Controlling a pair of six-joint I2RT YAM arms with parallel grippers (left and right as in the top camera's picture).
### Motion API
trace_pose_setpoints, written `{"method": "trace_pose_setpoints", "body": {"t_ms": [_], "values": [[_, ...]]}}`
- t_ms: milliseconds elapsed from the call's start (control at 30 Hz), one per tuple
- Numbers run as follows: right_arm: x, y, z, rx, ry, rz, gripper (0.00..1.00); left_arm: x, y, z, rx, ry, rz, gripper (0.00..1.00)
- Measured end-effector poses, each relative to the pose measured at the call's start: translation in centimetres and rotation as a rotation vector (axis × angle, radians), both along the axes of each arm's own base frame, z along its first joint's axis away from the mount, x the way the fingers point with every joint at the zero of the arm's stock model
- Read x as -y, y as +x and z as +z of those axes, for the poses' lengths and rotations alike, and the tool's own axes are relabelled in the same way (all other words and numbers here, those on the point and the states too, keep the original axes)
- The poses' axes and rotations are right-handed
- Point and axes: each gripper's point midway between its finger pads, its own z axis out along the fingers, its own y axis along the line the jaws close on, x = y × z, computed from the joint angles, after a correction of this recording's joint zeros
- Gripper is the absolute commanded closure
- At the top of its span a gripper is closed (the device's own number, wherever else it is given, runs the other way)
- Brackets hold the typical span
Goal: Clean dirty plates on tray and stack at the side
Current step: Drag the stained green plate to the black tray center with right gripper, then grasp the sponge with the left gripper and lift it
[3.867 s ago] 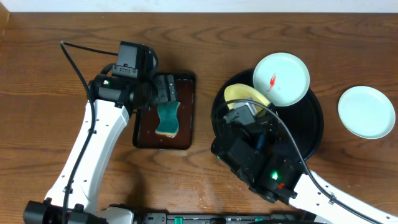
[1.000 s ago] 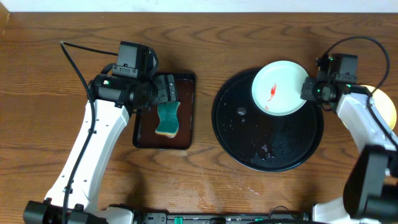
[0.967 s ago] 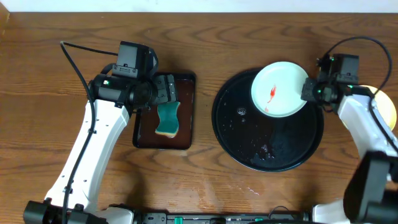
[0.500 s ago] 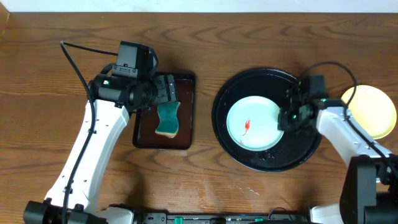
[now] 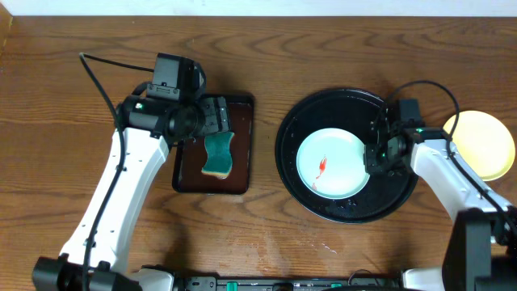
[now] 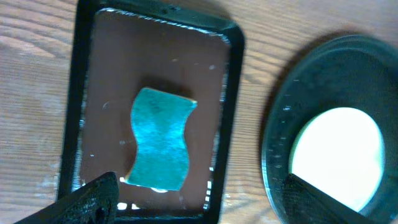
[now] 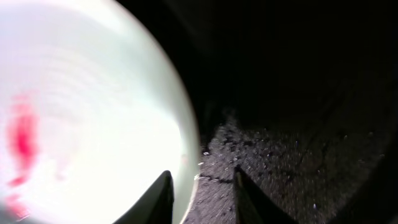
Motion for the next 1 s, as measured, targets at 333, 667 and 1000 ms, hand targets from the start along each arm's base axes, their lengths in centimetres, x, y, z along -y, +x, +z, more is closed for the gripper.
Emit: {"method": "trace_pose_setpoints", "body": {"t_ms": [333,667,1000], "values": [[-2.4,1.4,5.8,0.191,0.138,0.057,0.66,-1.4,-1.1,-12.0,-0.265,0.119,0.023,0.47],[-4.6,1.5,6.7,0.221,0.252,0.15,0.67,0.0,2.4,-17.3,-0.228,0.095,-0.037,0.93],[-5.0,1.1,6.7,0.208,0.271,0.164,0.68,0.1,2.0,-17.2,-0.277,0.102,-0.051,0.61]]}}
